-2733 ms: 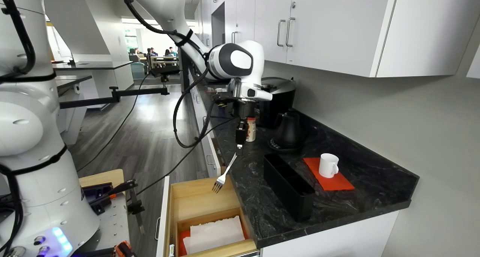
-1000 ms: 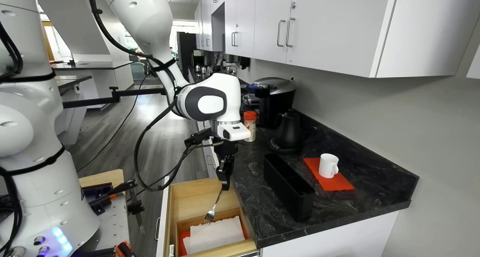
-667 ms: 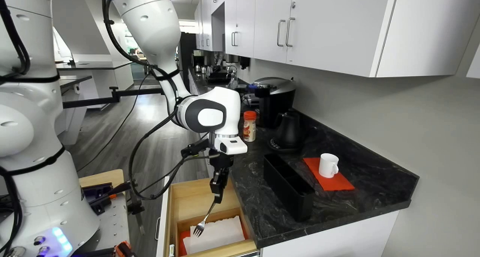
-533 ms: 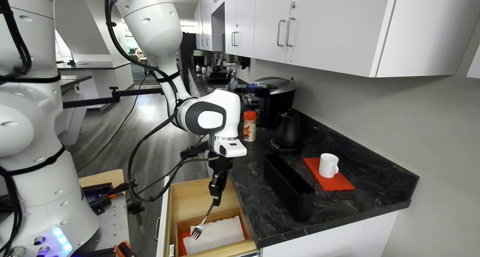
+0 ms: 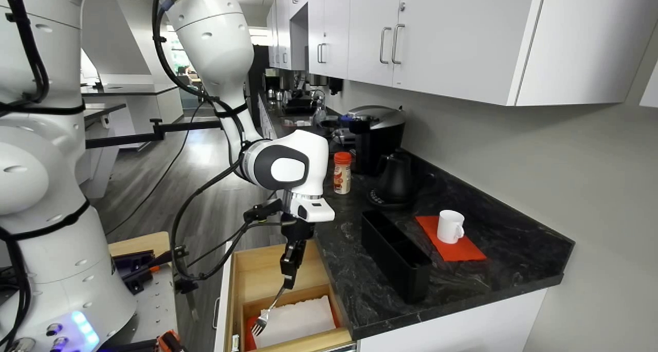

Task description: Put the fork in the drawer

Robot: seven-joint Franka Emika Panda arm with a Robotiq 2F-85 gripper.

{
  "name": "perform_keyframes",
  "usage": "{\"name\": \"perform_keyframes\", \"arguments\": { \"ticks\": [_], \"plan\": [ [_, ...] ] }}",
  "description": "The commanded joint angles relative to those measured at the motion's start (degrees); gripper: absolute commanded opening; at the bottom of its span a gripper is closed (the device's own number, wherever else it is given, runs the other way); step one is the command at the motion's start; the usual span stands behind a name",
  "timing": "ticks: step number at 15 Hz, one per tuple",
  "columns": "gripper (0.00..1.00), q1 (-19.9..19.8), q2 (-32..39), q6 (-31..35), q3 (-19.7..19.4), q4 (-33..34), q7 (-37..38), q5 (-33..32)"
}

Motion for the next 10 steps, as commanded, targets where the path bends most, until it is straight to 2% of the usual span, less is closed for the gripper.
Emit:
{"name": "perform_keyframes", "arguments": {
  "ticks": [1, 10],
  "plan": [
    [0.33, 1.64, -0.09, -3.17, -1.04, 0.71, -1.11, -0.65],
    [0.90, 1.56, -2.26, -5.55, -1.83, 0.23, -0.26, -0.66]
  ]
}}
